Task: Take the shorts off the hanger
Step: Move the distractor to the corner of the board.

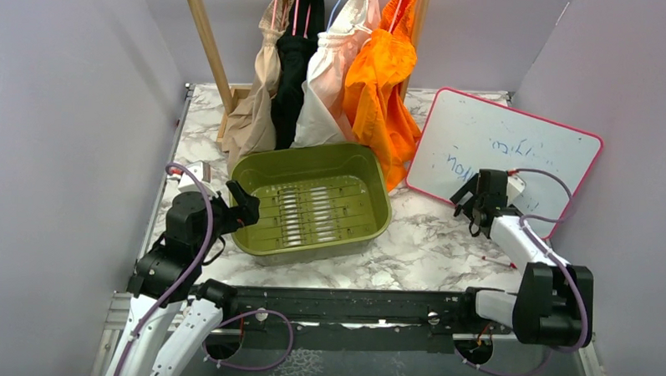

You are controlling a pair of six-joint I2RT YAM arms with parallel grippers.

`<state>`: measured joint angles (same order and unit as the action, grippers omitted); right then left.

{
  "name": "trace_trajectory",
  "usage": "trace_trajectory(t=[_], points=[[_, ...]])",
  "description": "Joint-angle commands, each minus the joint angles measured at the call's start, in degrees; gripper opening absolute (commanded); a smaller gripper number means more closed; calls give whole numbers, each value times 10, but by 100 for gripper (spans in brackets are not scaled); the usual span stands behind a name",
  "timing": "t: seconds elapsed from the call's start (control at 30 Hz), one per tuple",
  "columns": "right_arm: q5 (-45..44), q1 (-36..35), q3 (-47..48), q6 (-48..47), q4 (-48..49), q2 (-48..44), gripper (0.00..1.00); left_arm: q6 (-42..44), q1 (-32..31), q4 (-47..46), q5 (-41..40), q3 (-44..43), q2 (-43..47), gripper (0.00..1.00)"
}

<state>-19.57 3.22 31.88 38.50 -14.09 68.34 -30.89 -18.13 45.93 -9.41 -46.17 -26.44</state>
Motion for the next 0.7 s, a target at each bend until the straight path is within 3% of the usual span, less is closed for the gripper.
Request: trace_trajectory(t=[0.0, 0.17, 0.43, 0.53, 0.67], points=[[126, 5, -5, -112, 151, 41, 99, -2, -2, -18, 11, 0, 16, 99], [169, 5, 15, -140, 155, 70, 99, -4, -2, -18, 7, 0, 25, 99], [210, 5, -6, -131, 144, 25, 99, -5, -2, -19, 4, -2, 25, 99], [173, 5, 0, -125, 108, -21, 99, -4, -2, -19, 4, -4, 21, 99], [6, 5, 25, -71, 10, -90, 99, 0, -2, -22, 9, -5, 14, 99]])
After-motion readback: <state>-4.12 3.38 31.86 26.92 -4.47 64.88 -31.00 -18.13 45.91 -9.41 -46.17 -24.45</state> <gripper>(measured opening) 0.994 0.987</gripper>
